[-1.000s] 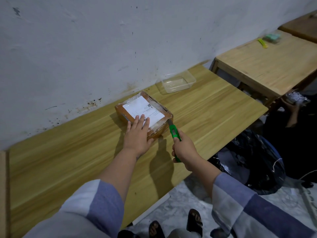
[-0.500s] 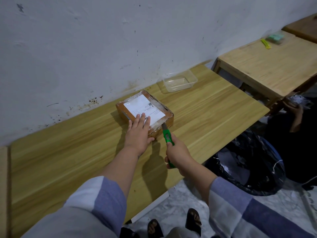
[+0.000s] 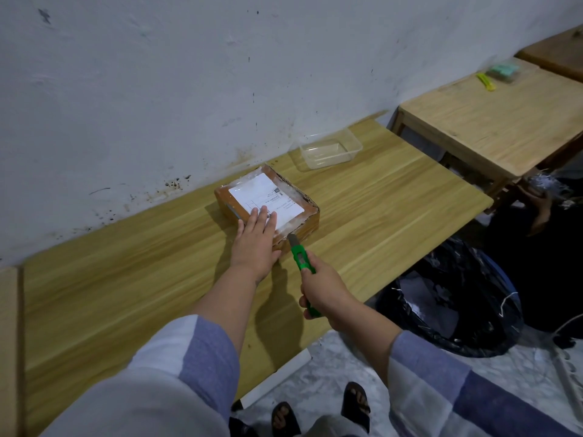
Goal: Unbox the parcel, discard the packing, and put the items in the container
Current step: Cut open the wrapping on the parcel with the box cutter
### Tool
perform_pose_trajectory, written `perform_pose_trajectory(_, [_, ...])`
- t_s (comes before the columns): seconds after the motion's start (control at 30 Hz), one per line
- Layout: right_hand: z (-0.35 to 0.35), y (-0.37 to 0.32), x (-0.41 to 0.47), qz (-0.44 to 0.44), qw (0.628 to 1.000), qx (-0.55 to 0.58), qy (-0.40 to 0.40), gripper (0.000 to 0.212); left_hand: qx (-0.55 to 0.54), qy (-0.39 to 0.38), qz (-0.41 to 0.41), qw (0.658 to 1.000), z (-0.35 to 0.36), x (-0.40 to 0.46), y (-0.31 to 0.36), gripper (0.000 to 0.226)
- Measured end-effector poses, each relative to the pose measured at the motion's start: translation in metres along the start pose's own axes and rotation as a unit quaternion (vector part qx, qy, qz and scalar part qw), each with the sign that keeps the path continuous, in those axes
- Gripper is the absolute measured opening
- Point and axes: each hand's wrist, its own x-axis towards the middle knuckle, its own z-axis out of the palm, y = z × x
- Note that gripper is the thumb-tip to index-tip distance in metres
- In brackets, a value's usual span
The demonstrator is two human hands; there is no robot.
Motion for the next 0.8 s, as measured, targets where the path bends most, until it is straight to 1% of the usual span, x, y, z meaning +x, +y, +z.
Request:
perform_pose_trajectory(0.17, [-0.001,0.001,-0.008,0.022,0.999,-0.003,-0.034,0.054,-0.004,-0.003,0.001,1.0,-0.002,0.001,-0.001,0.084])
perform_pose_trajectory(0.23, [-0.01,-0.005,-0.007,0.021,1.0,0.0,-0.002,0.052,-0.013,-0.01,0.003,1.0,-0.001,0.0,-0.002,0.085])
perform_pose_trajectory(0.3, [-0.028,-0.016,0.002,0.021,0.999,-0.002,0.032,0.044,-0.02,-0.022,0.007,1.0,-0.003,0.004,0.0,0.088])
perform_pose_trajectory(0.33, [-0.037,-0.021,0.005,0.03,0.999,-0.005,0.042,0.04,-0.019,-0.031,0.009,0.999,-0.002,0.005,-0.001,0.089])
perform_pose_trajectory(0.4, [-0.053,-0.037,0.004,0.02,0.998,-0.008,0.055,0.033,-0.019,-0.014,0.007,1.0,-0.007,0.006,0.0,0.09])
perform_pose_trajectory(0.47, [-0.059,-0.041,0.011,0.028,0.997,-0.011,0.065,0.032,-0.03,-0.019,-0.001,0.999,-0.007,0.006,0.001,0.09])
perform_pose_trajectory(0.57, [-0.062,-0.04,0.015,0.026,0.998,0.0,0.059,0.029,-0.043,-0.023,-0.024,0.999,-0.002,0.001,0.003,0.081])
perform_pose_trajectory(0.67, [-0.07,-0.043,0.018,0.027,0.998,0.046,0.034,0.024,-0.055,-0.019,-0.031,0.998,-0.006,0.003,0.006,0.073])
perform_pose_trajectory(0.73, [-0.078,-0.048,0.023,0.028,0.997,0.07,0.02,0.027,-0.06,-0.017,-0.039,0.997,-0.011,0.008,0.006,0.071])
perform_pose_trajectory(0.8, [-0.084,-0.053,0.031,0.019,0.998,0.061,0.022,0.031,-0.062,-0.016,-0.049,0.997,-0.015,0.015,0.007,0.069])
